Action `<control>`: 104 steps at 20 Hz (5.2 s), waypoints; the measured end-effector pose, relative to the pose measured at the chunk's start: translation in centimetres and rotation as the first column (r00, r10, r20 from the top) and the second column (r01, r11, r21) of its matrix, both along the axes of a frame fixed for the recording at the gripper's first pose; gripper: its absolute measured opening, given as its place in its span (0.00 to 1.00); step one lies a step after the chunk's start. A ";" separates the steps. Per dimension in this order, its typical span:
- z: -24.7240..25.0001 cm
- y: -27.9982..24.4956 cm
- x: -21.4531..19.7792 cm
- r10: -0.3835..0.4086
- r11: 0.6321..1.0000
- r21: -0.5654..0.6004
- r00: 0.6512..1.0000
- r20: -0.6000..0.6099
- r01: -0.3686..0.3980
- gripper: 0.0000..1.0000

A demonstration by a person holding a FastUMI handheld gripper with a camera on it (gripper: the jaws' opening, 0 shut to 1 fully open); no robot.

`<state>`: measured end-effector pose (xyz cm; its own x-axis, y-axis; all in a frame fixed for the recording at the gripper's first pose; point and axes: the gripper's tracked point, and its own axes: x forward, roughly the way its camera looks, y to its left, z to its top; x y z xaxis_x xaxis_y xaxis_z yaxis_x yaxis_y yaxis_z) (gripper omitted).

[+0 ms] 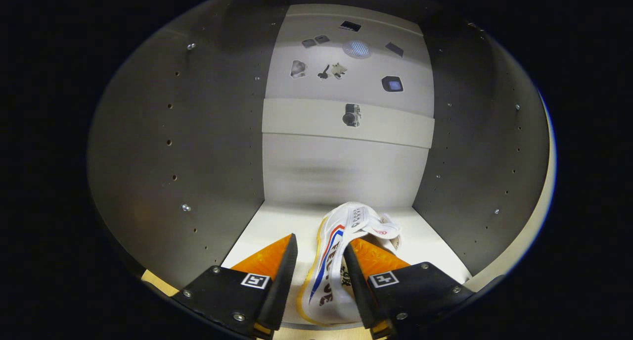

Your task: Open the shoe cabinet door, grab the shoes and put them into the shoe cabinet, then close the shoe cabinet door.

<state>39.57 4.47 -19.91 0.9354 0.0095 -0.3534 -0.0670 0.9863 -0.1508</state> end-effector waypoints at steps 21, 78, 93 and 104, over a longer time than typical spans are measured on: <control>17.5 -3.0 -20.8 -0.020 0.993 0.118 0.943 0.334 -0.021 0.94; 16.9 -16.9 -37.0 0.187 0.935 0.235 0.931 0.313 -0.267 0.90; 15.2 -3.4 -27.9 0.258 0.926 0.193 0.919 0.298 -0.323 0.96; 15.3 1.0 -20.6 0.129 0.974 0.138 0.940 0.315 -0.179 0.96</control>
<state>18.94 5.49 -4.66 0.9801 0.1953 -0.0360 -0.1963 0.9802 -0.0265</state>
